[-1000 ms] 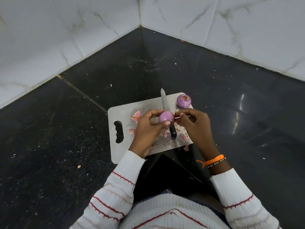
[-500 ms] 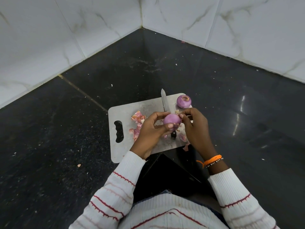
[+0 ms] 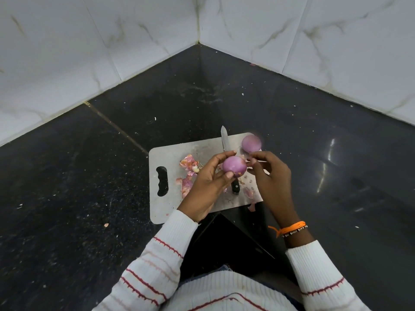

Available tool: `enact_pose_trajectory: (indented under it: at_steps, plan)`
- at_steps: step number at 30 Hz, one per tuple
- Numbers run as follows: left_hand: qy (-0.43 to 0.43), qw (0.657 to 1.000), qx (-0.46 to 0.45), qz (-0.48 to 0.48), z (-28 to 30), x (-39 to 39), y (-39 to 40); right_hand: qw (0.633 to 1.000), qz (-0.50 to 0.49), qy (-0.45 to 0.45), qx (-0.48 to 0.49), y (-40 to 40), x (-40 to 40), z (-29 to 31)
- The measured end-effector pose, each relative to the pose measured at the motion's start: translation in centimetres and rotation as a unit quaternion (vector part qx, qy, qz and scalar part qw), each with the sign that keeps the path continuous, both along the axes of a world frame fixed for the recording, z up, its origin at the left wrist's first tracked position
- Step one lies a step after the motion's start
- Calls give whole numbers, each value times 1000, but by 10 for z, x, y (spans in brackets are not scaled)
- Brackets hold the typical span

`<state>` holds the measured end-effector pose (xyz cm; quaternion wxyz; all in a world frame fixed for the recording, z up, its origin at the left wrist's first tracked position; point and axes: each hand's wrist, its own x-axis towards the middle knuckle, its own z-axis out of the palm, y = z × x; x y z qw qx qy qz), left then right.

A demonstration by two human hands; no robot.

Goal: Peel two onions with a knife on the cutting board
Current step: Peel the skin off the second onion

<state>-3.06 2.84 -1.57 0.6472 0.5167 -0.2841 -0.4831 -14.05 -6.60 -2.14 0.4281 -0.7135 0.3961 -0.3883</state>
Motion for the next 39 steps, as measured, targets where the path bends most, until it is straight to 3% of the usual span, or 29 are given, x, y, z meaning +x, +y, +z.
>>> enact_pose_trajectory:
  at_steps: [20, 29, 39]
  plan:
    - [-5, 1000, 27, 14, -3, -4, -5, 996, 34, -50, 72, 0, -3, 11]
    - [-25, 998, 39, 31, -5, -4, -8, 998, 59, -25, 23, -3, 0, 8]
    - [-18, 998, 42, 35, -6, -3, -11, 995, 95, -28, 31, -21, -3, 0]
